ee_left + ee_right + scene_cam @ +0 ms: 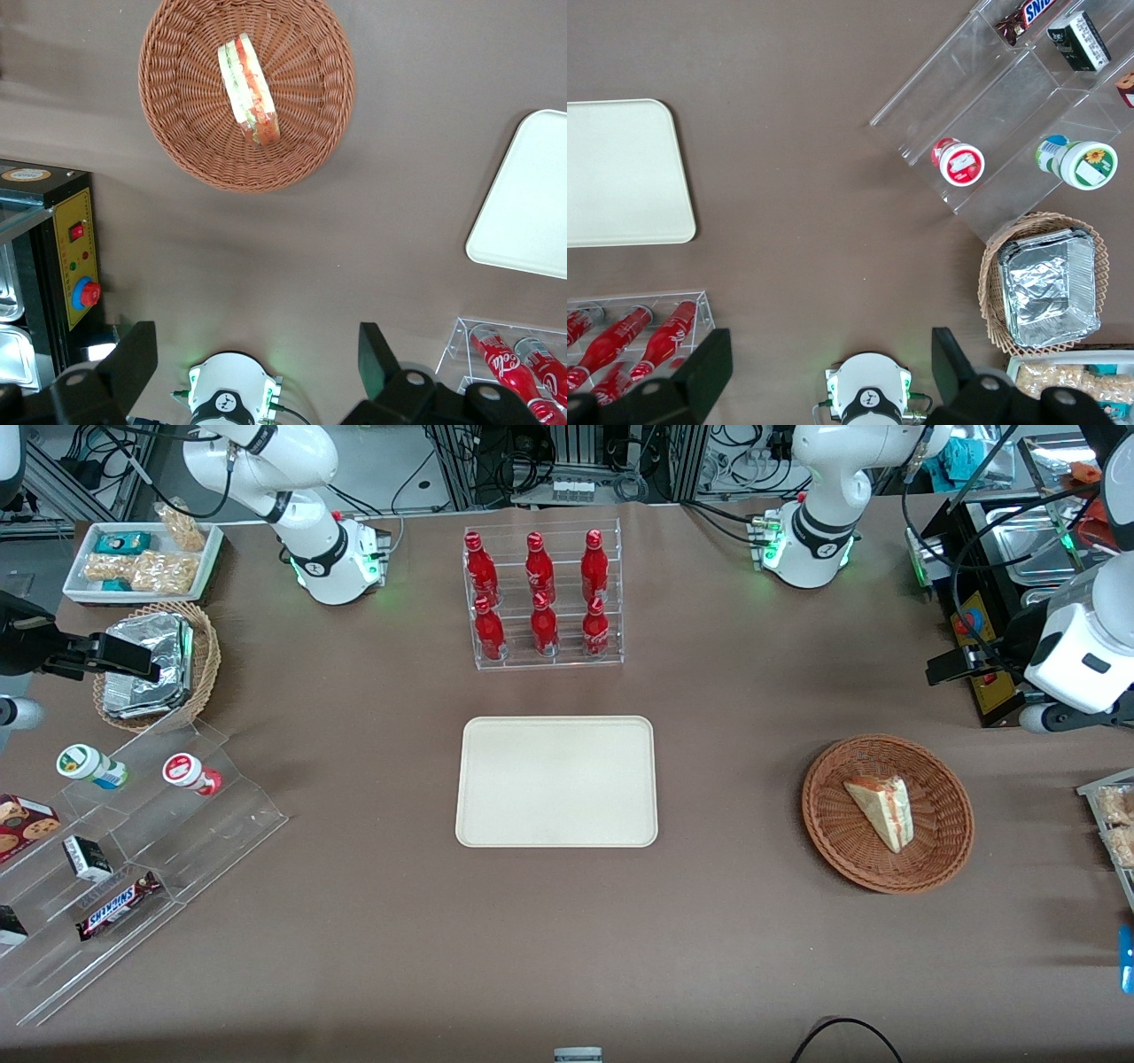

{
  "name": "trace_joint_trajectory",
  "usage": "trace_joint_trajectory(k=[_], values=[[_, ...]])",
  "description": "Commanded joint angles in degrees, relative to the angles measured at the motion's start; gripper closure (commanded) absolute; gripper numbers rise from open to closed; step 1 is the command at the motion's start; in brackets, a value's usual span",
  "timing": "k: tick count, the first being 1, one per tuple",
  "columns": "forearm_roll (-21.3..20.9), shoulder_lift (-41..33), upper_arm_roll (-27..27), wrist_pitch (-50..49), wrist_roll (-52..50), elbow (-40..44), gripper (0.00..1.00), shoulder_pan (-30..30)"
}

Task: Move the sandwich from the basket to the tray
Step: 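Move the left gripper over the sandwich in the wicker basket and lower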

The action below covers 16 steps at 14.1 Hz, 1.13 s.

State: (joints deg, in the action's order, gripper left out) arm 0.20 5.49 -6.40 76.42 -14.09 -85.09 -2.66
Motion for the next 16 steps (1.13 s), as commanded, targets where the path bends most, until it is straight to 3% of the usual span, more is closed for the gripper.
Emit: trace_joint_trajectory(k=[1,9,16], values=[[0.50,0.05,0.69,0.22,-0.59,0.27,0.00,0.82],[-0.99,6.11,2.26,2.75,-1.20,-0.69,0.00,-0.41],[0.06,4.88,7.71,33.93,-2.60,-23.61,0.00,-0.77]])
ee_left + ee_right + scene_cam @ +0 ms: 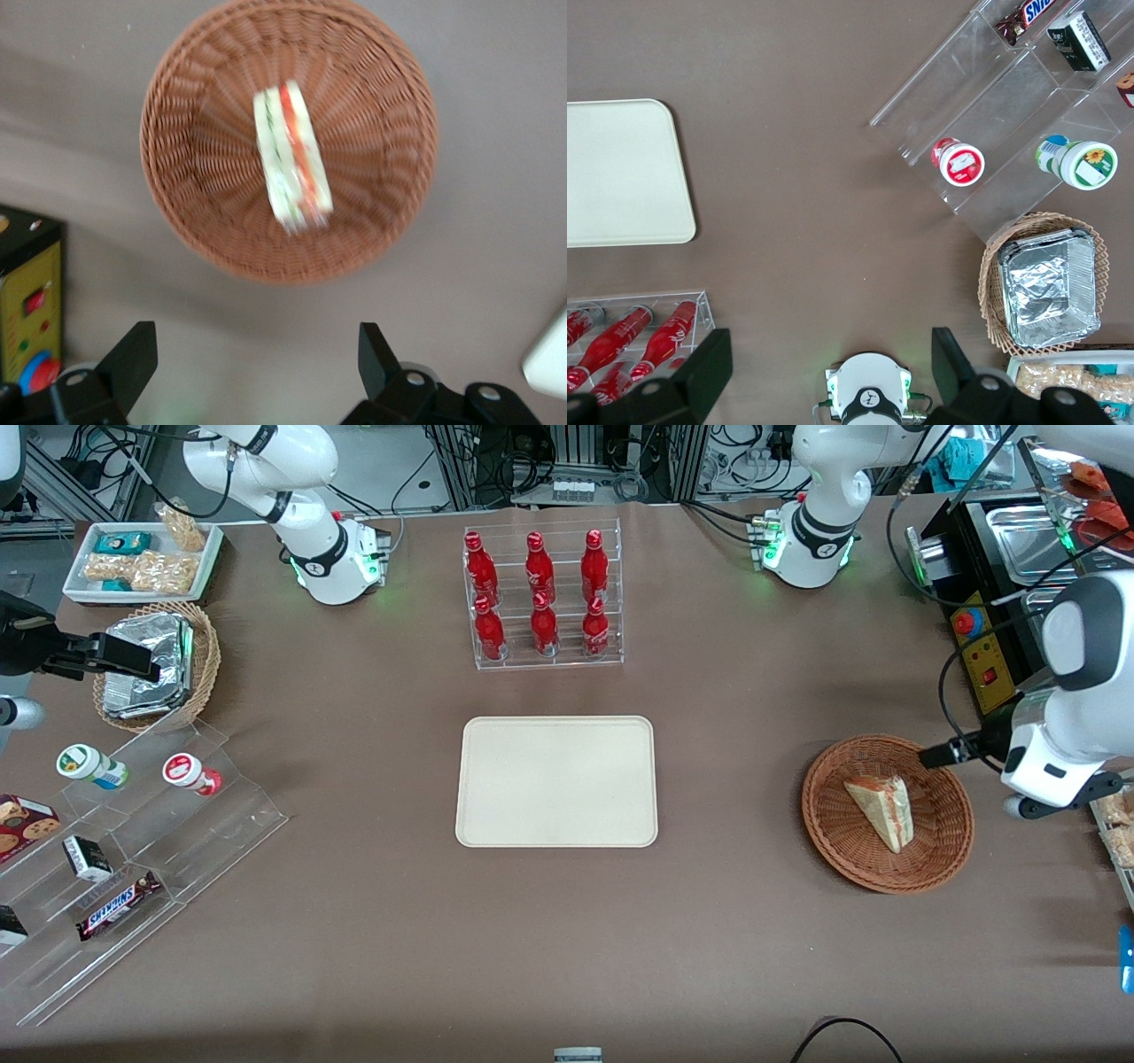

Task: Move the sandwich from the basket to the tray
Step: 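Move the left gripper over the sandwich in the wicker basket and lower, then close the left gripper on the wrapped sandwich wedge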

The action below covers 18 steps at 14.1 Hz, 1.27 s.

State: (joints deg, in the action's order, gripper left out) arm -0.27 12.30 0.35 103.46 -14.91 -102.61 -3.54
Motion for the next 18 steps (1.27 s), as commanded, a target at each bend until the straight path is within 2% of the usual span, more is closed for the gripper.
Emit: trace_joint_trajectory(k=[1,6,9,15,18], values=[[0.62,-1.24,1.05,11.45,-3.27,-8.46,0.00,0.11],[0.79,2.81,0.97,22.64,-7.59,-12.43,0.00,0.20],[5.09,4.22,0.88,24.42,-8.90,-12.17,0.00,0.38],[5.54,8.16,0.79,27.75,-8.91,-13.05,0.00,0.82],[5.54,10.54,0.79,32.66,-8.91,-14.10,0.00,0.82]])
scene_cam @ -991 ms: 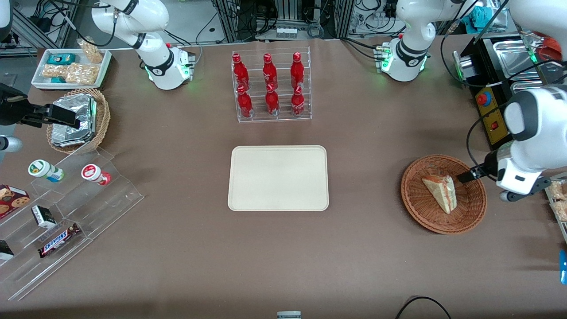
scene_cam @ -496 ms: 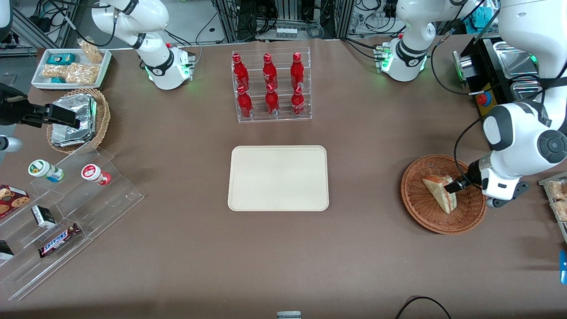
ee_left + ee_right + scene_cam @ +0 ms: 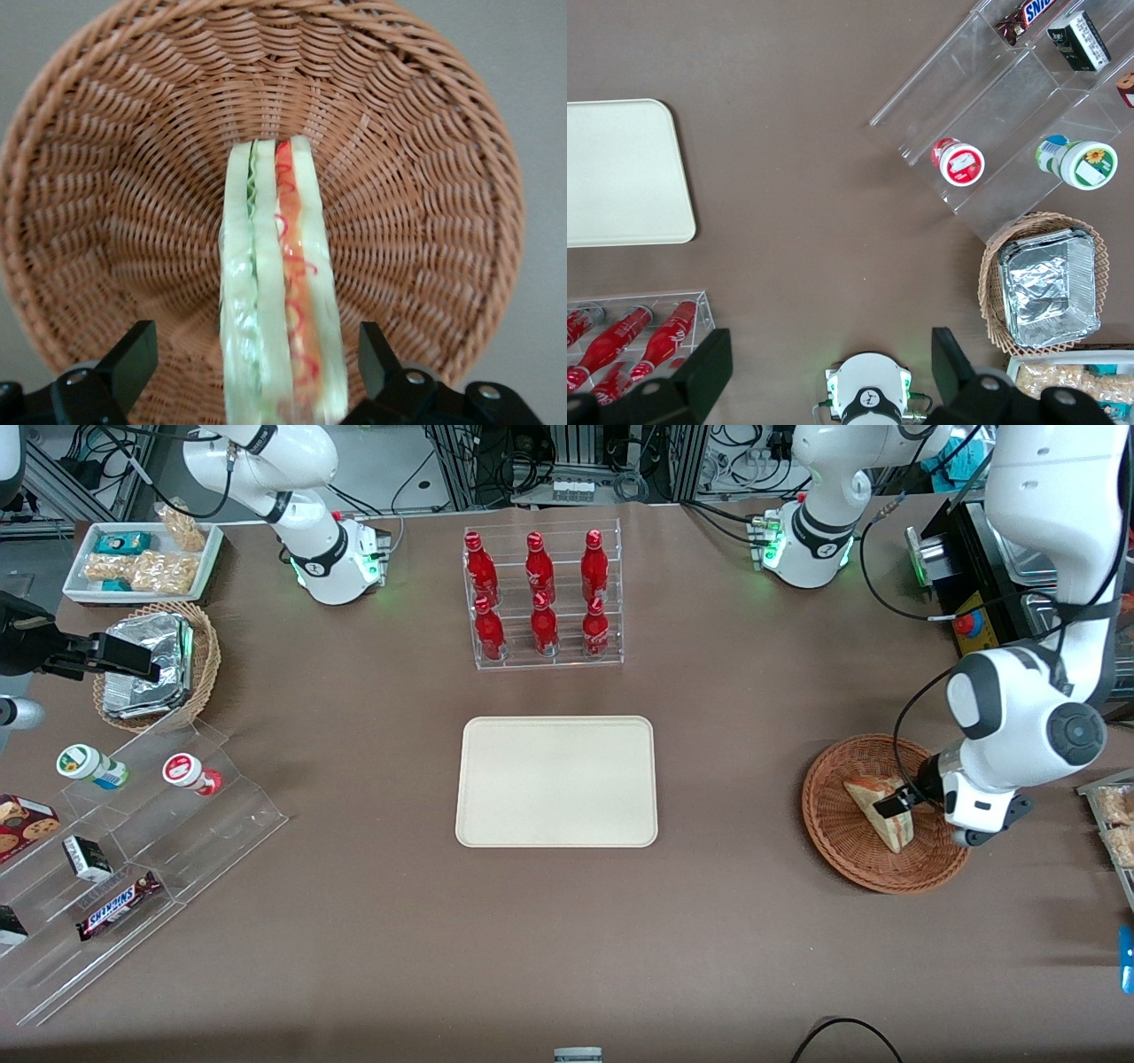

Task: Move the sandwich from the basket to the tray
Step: 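Close the left gripper on the wrapped sandwich wedge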

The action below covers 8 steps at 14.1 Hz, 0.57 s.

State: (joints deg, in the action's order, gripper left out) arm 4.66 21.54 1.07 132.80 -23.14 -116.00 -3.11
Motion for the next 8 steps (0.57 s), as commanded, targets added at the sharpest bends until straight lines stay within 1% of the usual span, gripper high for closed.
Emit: trace_joint_trajectory(k=[1,2,3,4,5,7,8], values=[[0.62,2.01,0.07,4.47,-0.77,-0.80,0.01,0.39],[0.70,2.45,0.07,4.75,-1.12,-0.63,0.20,0.39],[0.71,2.54,-0.02,4.75,-3.65,-0.54,0.49,0.48],[0.53,2.46,-0.10,4.58,-6.63,-0.28,0.72,0.74],[0.53,2.19,-0.10,4.40,-7.62,-0.28,0.84,1.70],[0.53,1.58,-0.10,3.87,-7.98,-0.19,0.88,2.59],[0.27,0.71,-0.10,2.83,-7.54,-0.01,0.88,2.59]])
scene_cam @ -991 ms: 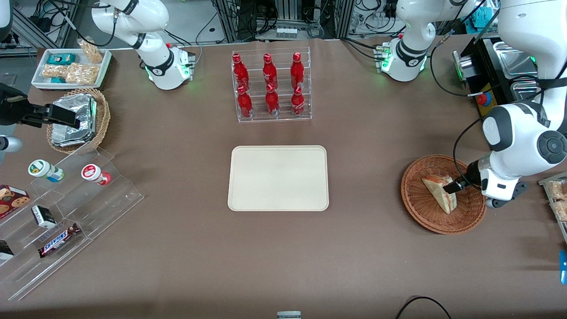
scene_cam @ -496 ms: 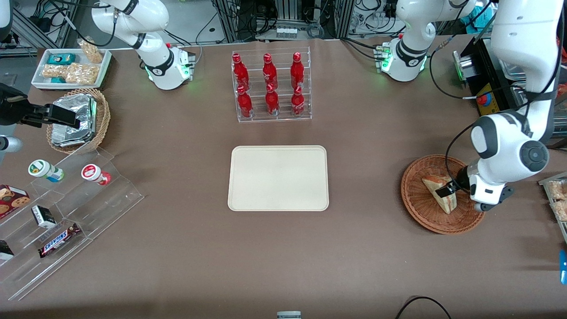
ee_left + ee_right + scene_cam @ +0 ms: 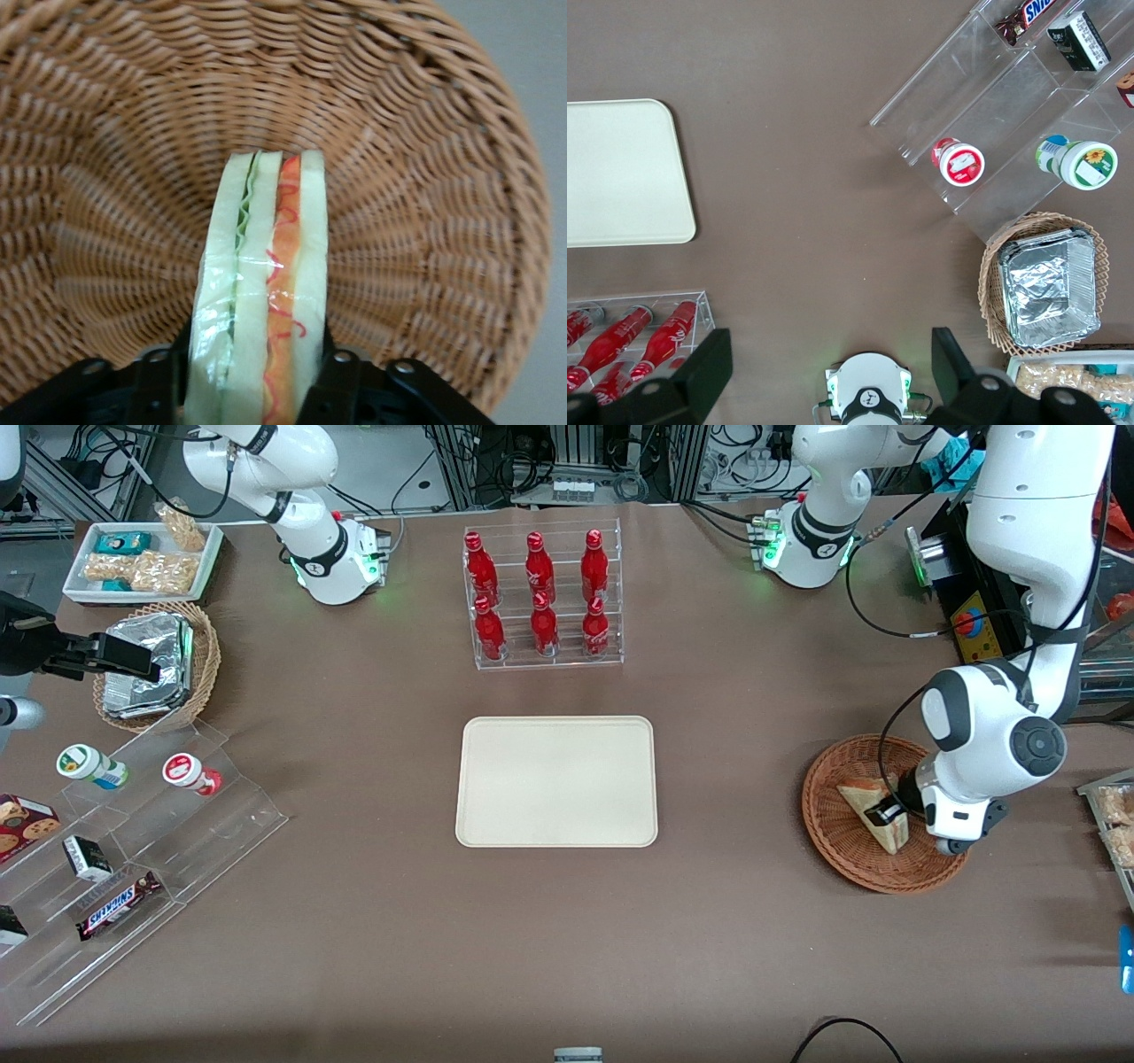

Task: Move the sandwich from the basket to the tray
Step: 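Lift the sandwich and carry it with the left gripper over the cream tray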

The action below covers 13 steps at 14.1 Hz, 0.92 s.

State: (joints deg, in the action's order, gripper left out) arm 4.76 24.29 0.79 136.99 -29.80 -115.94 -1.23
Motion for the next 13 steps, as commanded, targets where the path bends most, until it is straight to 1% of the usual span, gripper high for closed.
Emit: trace_joint_trajectory(k=[1,3,5,7,10,11,13], values=[[-0.28,-2.31,-0.08,-3.55,-0.79,0.97,0.88,1.13],[-0.54,-3.19,-0.52,-8.65,-0.70,3.52,0.88,5.86],[-0.63,-4.86,-0.52,-11.82,-0.70,4.31,0.88,9.99],[-0.89,-4.87,-0.52,-13.58,-0.96,5.71,0.88,16.31],[-0.90,-2.50,-0.52,-14.91,-4.11,9.40,0.88,25.46],[-0.90,-1.28,-0.61,-14.91,-5.17,11.07,0.87,28.09],[-0.72,4.42,-0.61,-15.52,-9.38,17.99,0.86,34.07]])
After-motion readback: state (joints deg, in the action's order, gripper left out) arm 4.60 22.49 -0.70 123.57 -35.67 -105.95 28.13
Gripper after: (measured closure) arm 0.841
